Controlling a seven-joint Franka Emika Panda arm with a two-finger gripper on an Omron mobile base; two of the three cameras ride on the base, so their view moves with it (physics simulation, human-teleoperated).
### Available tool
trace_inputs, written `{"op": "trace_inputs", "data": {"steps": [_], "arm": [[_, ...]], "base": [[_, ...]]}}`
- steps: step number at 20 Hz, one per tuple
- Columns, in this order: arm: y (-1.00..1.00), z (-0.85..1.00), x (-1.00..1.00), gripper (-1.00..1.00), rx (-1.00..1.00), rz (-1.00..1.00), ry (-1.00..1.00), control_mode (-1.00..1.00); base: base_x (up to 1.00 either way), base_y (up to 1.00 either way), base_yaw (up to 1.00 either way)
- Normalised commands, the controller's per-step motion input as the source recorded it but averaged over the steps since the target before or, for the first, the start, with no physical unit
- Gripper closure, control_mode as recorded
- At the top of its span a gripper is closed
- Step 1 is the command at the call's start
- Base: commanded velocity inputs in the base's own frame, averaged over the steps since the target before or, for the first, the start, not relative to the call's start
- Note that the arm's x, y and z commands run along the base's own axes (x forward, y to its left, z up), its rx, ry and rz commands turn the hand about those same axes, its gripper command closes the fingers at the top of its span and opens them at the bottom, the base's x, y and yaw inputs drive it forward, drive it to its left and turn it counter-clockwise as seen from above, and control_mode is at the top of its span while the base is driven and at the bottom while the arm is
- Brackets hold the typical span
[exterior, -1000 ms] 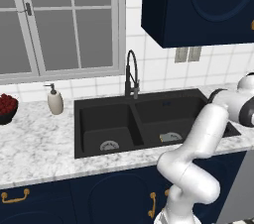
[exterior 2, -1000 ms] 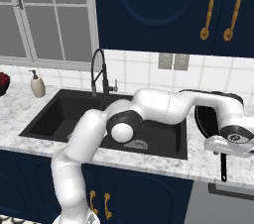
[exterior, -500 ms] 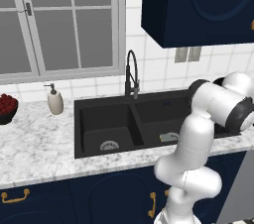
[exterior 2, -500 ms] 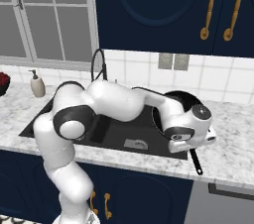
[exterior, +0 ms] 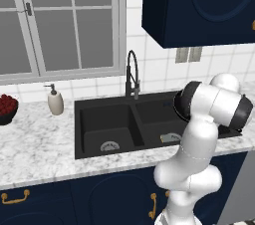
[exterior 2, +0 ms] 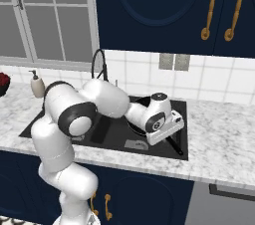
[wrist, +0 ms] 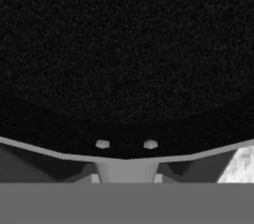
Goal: Pick the pan and sponge and place them into the sink. Then turn on the water.
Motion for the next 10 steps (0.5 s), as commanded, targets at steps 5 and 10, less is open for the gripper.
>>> {"op": "trace_inputs", "data": {"steps": [5, 10], "arm": [[0.0, -0.27, 0.8, 1.0, 0.0, 0.17, 0.1, -1.0], [-0.01, -0.28, 0.68, 1.0, 0.02, 0.15, 0.08, -1.0]], "base": [[0.0, 0.0, 0.0], [0.0, 0.0, 0.0]]}}
